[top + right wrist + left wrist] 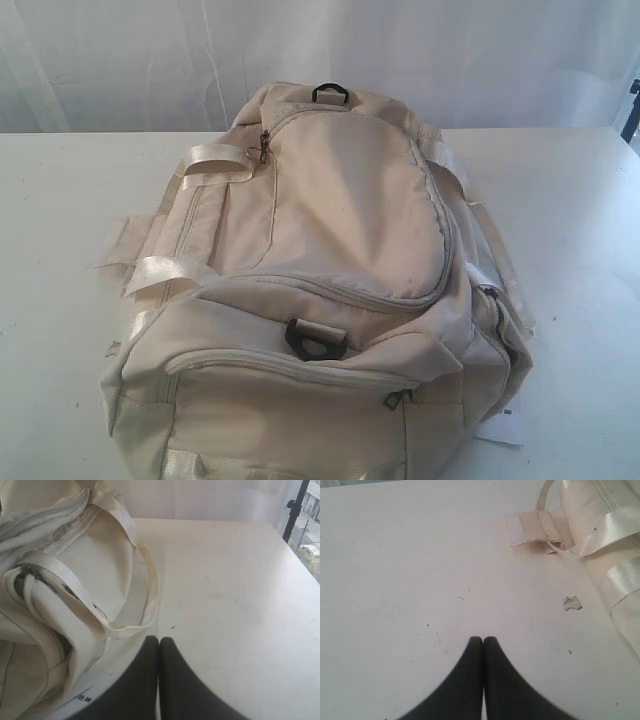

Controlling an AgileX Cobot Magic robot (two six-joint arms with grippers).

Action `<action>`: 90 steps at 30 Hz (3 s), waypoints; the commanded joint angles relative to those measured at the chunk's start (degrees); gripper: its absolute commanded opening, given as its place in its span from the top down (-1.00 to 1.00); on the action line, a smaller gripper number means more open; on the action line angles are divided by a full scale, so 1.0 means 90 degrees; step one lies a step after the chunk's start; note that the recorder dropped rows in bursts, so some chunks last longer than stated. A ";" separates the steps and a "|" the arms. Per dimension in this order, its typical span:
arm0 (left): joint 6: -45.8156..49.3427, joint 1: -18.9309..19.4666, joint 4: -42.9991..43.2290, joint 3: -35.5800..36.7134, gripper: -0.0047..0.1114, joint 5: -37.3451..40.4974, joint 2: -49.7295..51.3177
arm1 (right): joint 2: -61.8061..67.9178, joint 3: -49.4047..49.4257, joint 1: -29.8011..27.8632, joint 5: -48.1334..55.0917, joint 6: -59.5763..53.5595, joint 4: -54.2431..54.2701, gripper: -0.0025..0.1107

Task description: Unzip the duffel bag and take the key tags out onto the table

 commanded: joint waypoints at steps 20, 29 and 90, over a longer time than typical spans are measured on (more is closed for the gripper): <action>0.0045 -0.0044 -0.0003 0.0012 0.92 -0.0153 -0.0028 | -0.0022 0.0029 -0.0015 -0.0103 0.0022 -0.0076 0.96; 0.0068 -0.0044 -0.0003 0.0012 0.92 -0.4165 -0.0028 | -0.0022 0.0029 -0.0015 -0.2982 0.0022 -0.0091 0.96; 0.7208 -0.4435 -0.3966 -0.6077 0.14 0.3052 0.7580 | 0.6371 -0.5014 -0.0002 0.3497 -0.3809 0.4293 0.96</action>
